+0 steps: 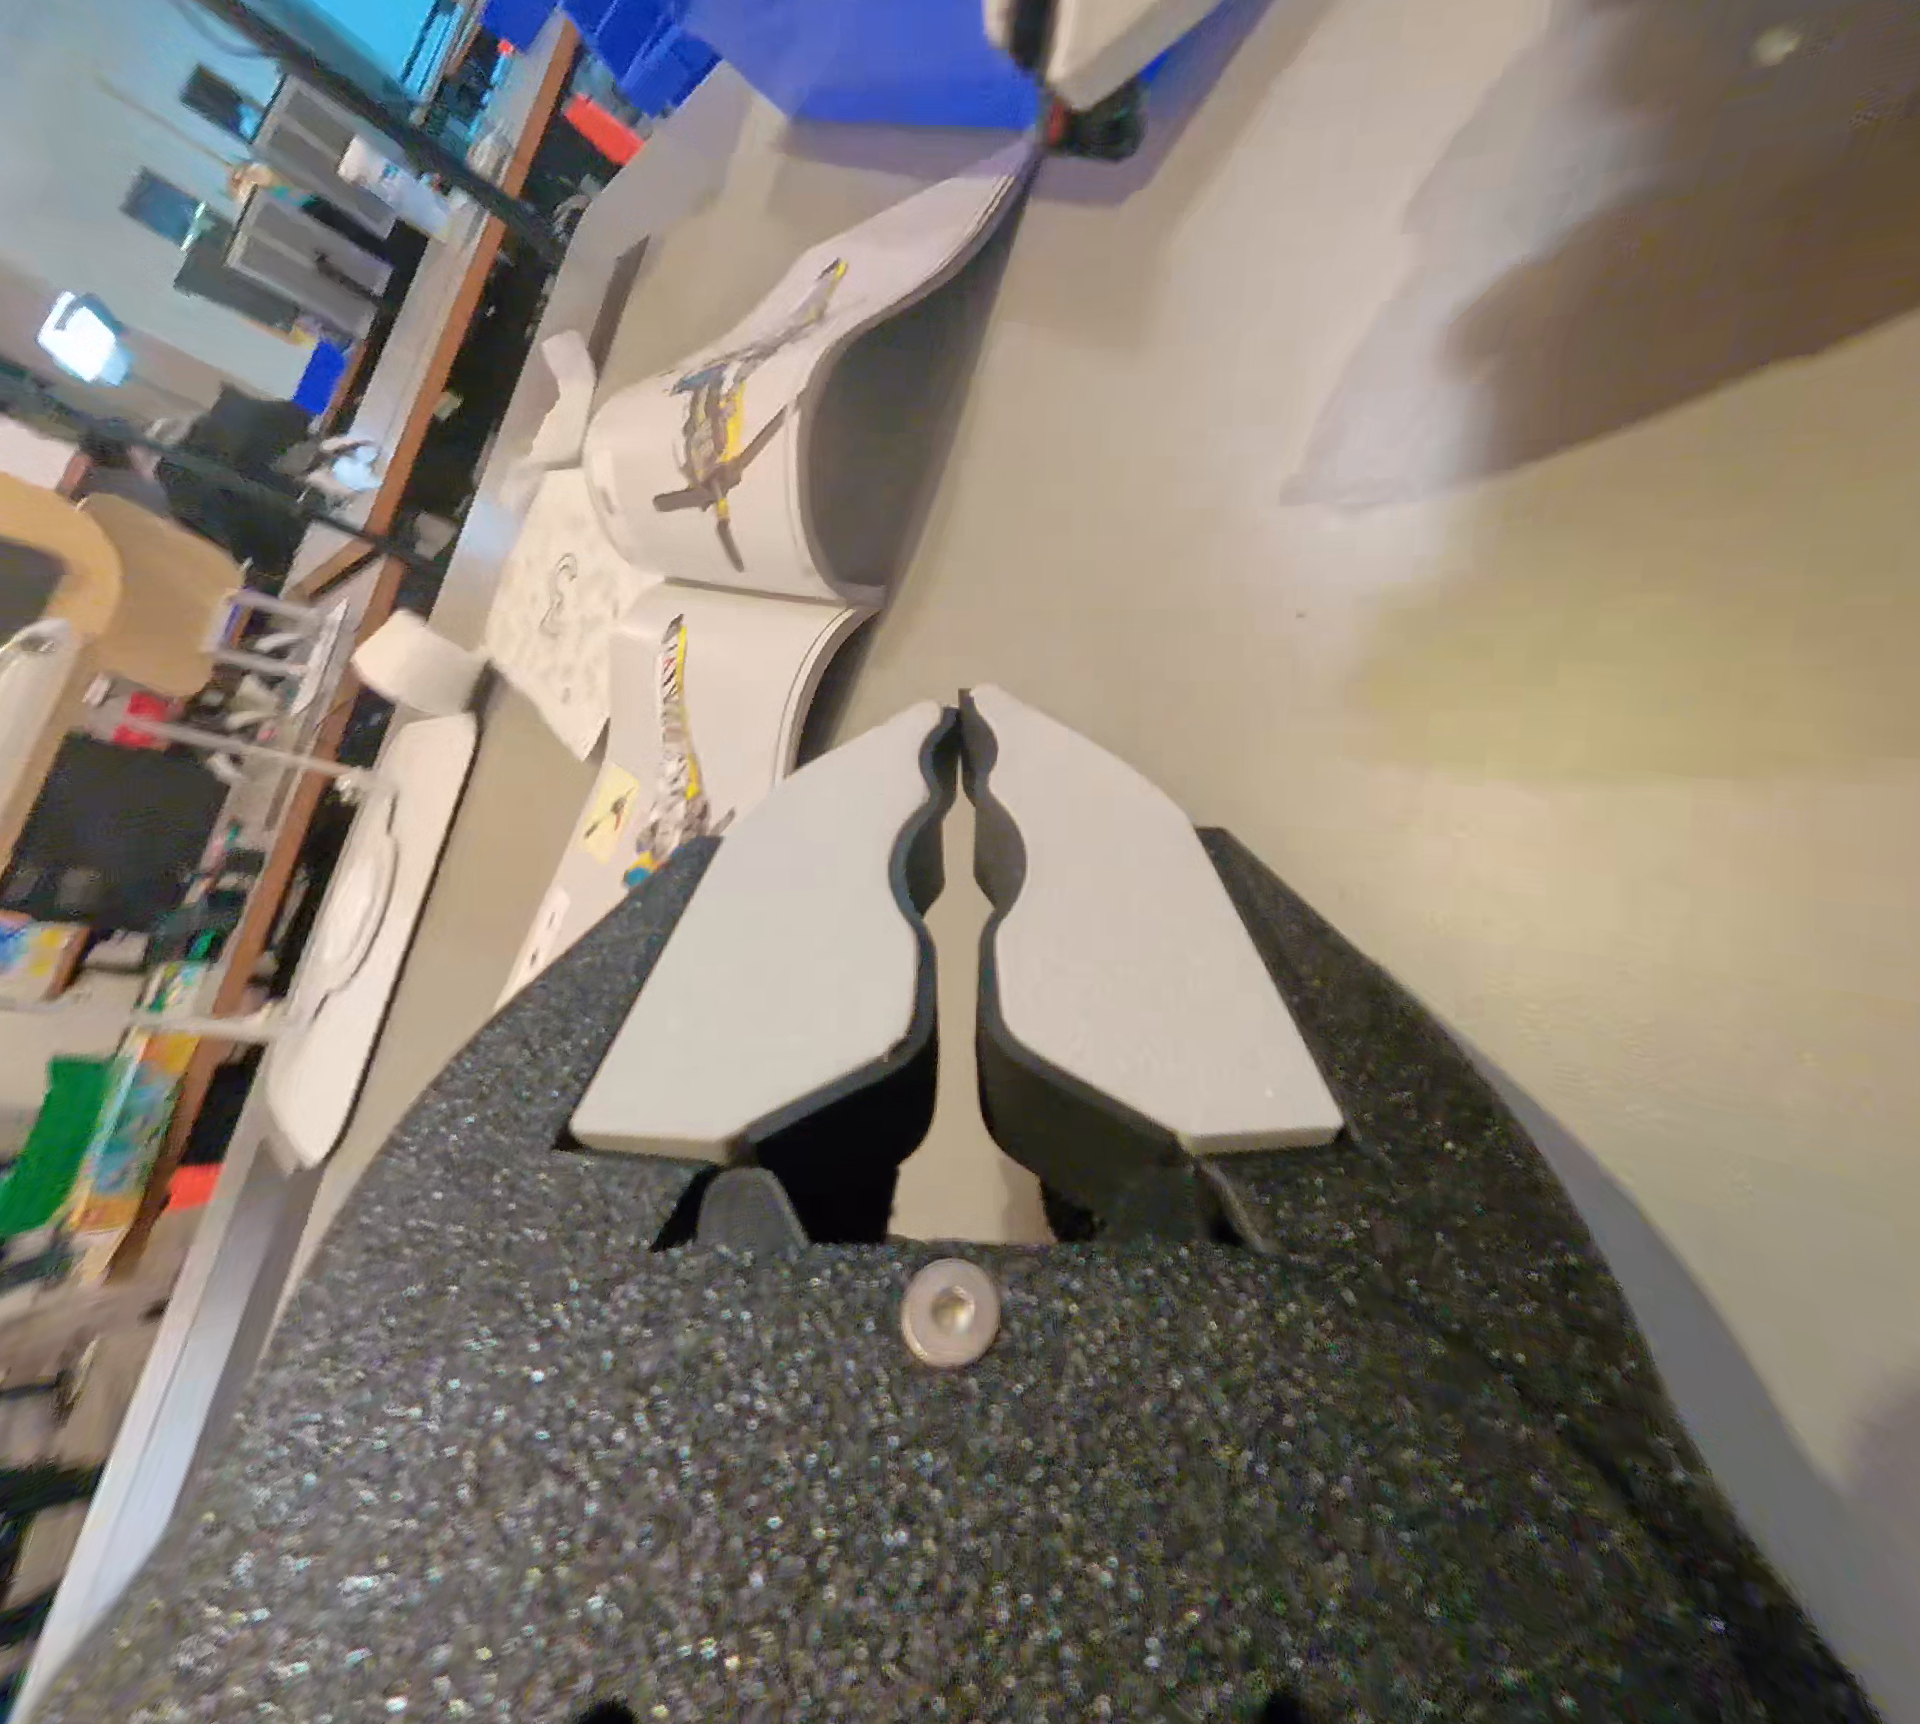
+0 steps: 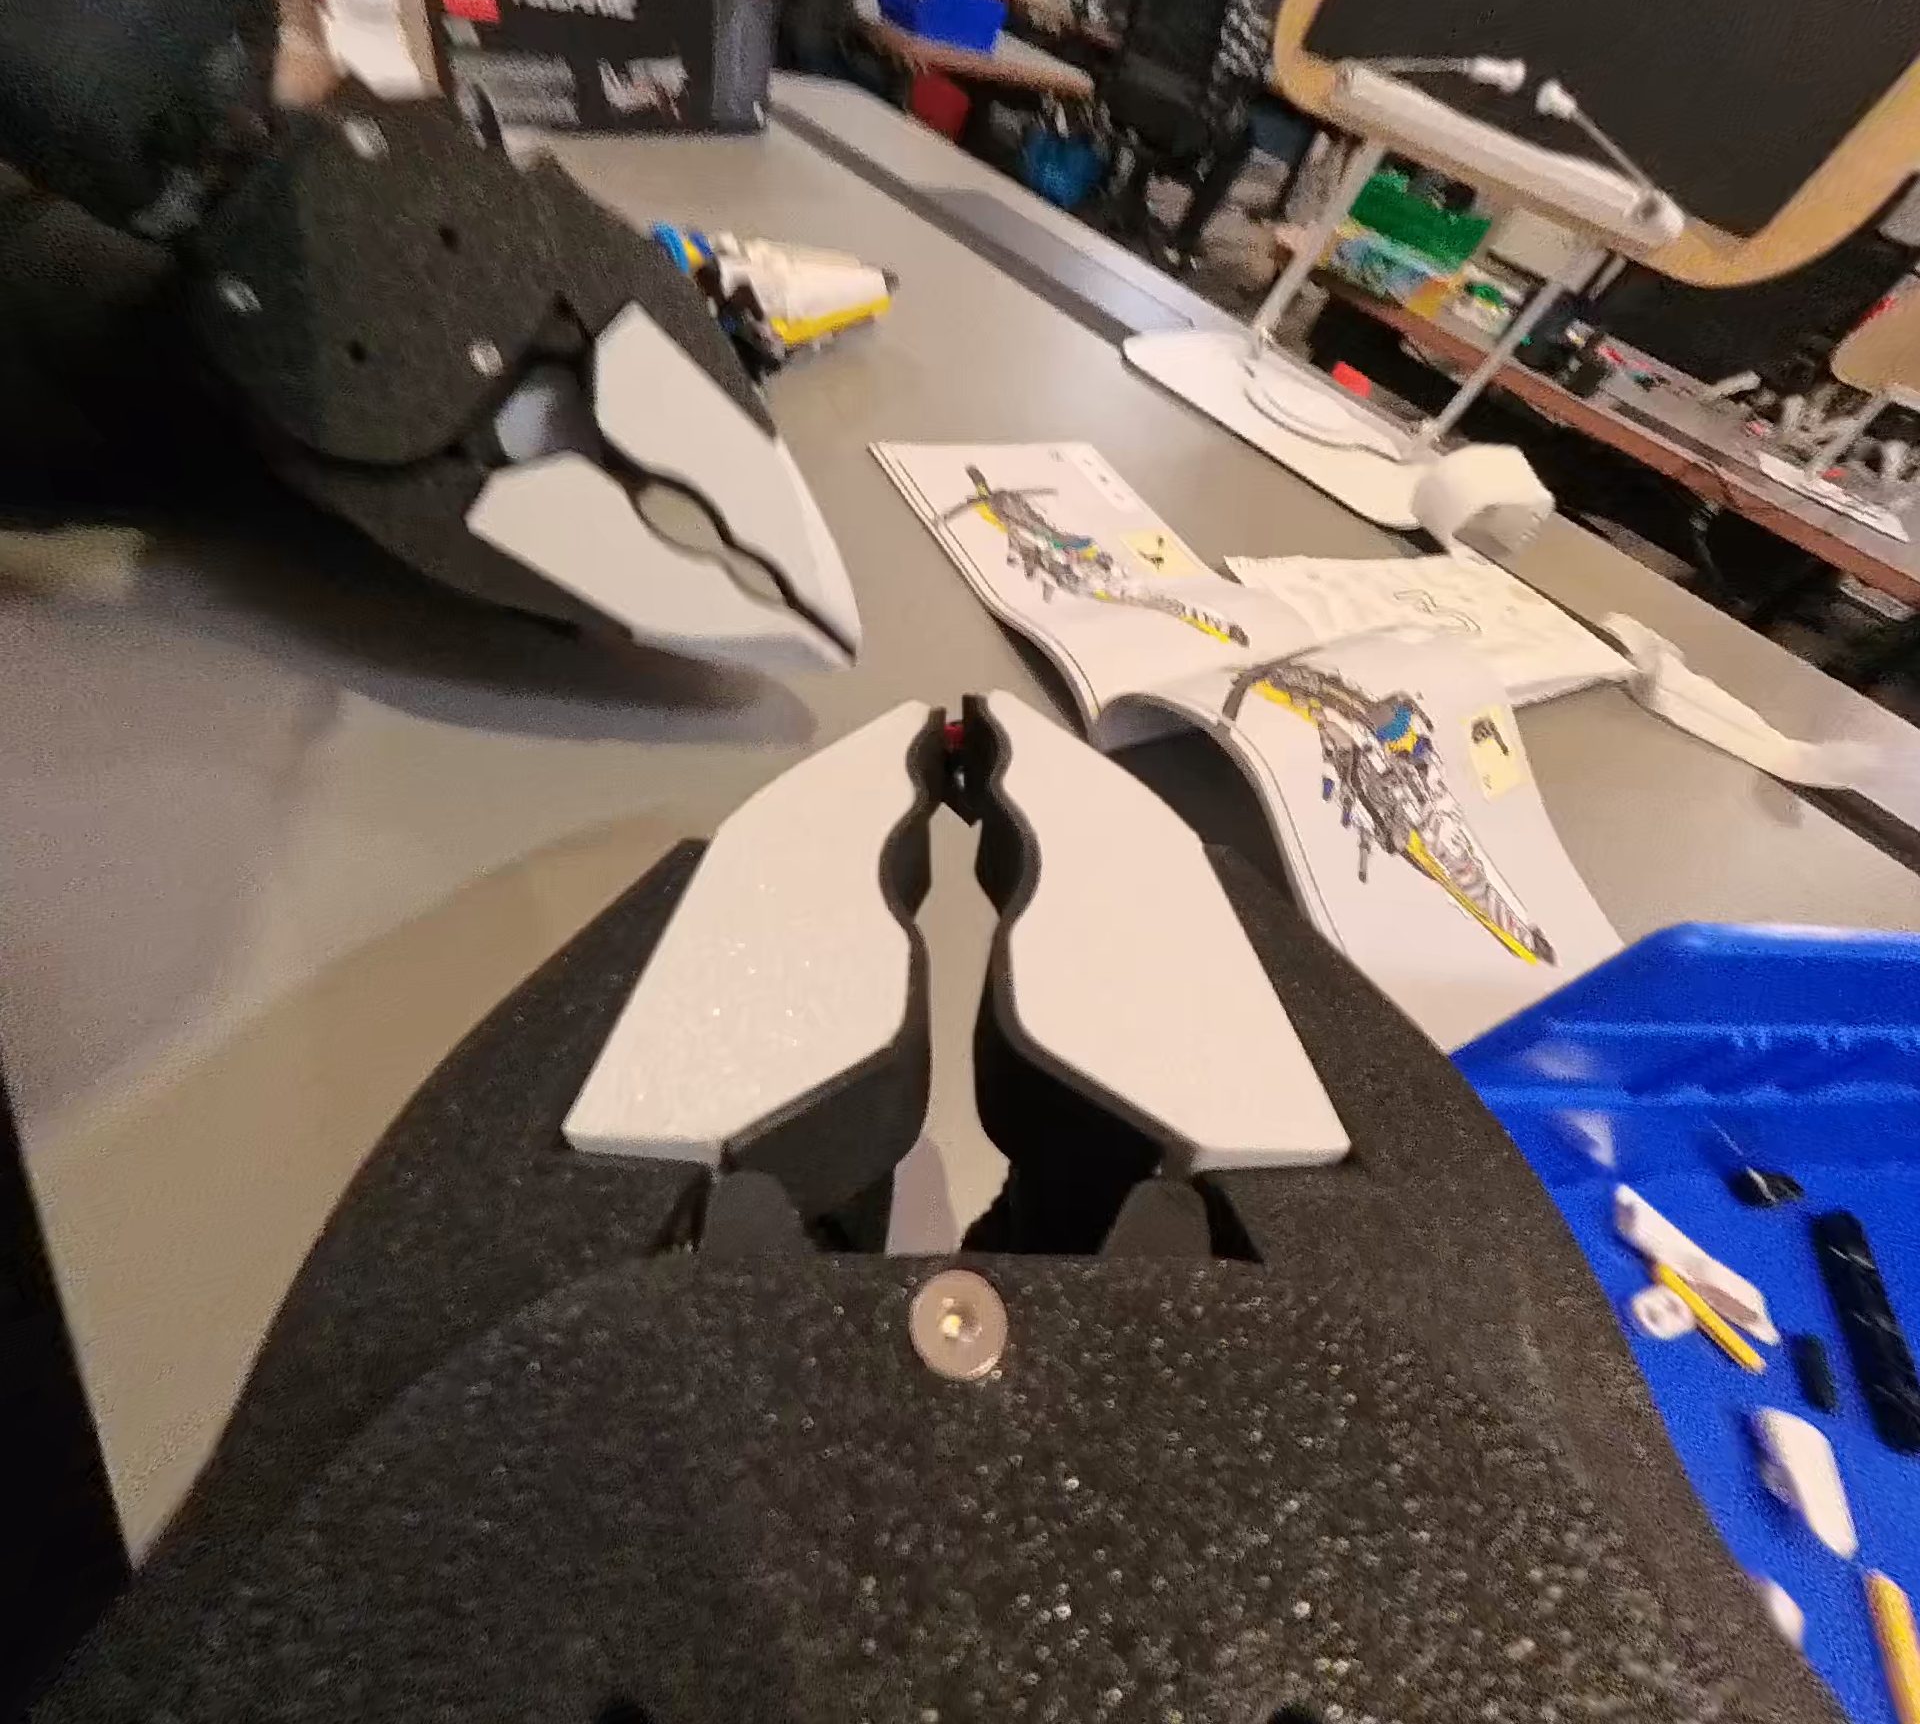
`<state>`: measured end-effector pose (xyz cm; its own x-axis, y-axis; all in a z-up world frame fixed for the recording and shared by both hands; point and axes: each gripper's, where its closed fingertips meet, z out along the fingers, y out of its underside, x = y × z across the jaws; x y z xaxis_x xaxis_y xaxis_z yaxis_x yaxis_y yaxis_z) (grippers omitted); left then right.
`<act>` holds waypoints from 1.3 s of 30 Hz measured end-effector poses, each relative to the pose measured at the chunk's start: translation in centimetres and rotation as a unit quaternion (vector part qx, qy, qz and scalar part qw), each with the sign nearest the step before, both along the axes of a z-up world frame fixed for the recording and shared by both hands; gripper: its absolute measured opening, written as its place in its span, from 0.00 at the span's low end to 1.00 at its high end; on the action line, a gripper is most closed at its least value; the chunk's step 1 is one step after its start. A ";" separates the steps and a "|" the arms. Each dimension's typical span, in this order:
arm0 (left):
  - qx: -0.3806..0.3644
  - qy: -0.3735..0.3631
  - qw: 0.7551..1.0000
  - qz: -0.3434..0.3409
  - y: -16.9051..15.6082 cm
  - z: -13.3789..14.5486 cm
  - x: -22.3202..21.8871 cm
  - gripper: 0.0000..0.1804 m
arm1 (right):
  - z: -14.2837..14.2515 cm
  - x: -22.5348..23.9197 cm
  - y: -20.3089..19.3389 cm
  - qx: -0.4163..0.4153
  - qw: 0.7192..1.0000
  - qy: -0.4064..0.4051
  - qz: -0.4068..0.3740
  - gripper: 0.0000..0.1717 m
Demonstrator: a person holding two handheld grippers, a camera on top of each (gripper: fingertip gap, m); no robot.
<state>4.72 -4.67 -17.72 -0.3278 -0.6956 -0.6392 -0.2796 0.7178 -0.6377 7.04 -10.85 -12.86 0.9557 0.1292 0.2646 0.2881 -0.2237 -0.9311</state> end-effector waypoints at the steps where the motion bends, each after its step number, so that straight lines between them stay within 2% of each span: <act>1: -0.016 -0.002 1.000 -0.027 -0.9 -0.1 0.2 0.01 | 0.4 -0.1 0.1 0.015 1.000 0.019 0.010 0.02; 2: -0.040 -0.014 0.998 -0.047 -1.8 0.3 0.5 0.01 | 0.8 0.1 0.3 0.024 0.999 0.043 0.017 0.02; 4: -0.083 -0.035 0.993 -0.073 -3.1 1.8 1.1 0.11 | 0.7 0.4 0.9 0.020 0.993 0.113 0.026 0.02; 5: -0.102 -0.051 0.990 -0.082 -3.6 2.8 1.3 0.12 | 0.7 0.7 1.2 0.019 0.989 0.148 0.021 0.02; 7: -0.130 -0.079 0.986 -0.071 -3.7 4.2 2.0 0.14 | 1.3 1.1 1.5 0.038 0.977 0.209 0.015 0.02; 10: -0.181 -0.081 0.979 -0.039 -4.2 4.8 3.0 0.14 | 1.7 1.8 2.1 0.060 0.957 0.285 -0.008 0.02; 17: -0.325 -0.078 0.942 0.036 -4.4 5.9 3.9 0.12 | 3.3 1.1 2.8 0.142 0.930 0.338 -0.016 0.02; 21: -0.356 -0.111 0.927 0.048 -4.0 7.1 3.5 0.09 | 3.6 0.5 3.0 0.156 0.927 0.341 -0.016 0.02; 26: -0.340 -0.107 0.932 0.068 -3.7 6.6 3.1 0.06 | 3.1 0.1 3.2 0.137 0.931 0.337 -0.019 0.02; 31: -0.240 -0.121 0.960 0.075 -3.1 6.2 2.3 0.05 | 2.3 -0.5 3.3 0.093 0.930 0.355 0.003 0.02; 35: -0.177 -0.122 0.975 0.054 -3.0 5.8 1.8 0.05 | 1.6 -1.1 3.1 0.045 0.921 0.384 0.038 0.02; 39: -0.122 -0.123 0.985 0.006 -3.4 5.5 1.3 0.05 | 1.0 -1.8 2.7 -0.010 0.906 0.415 0.085 0.02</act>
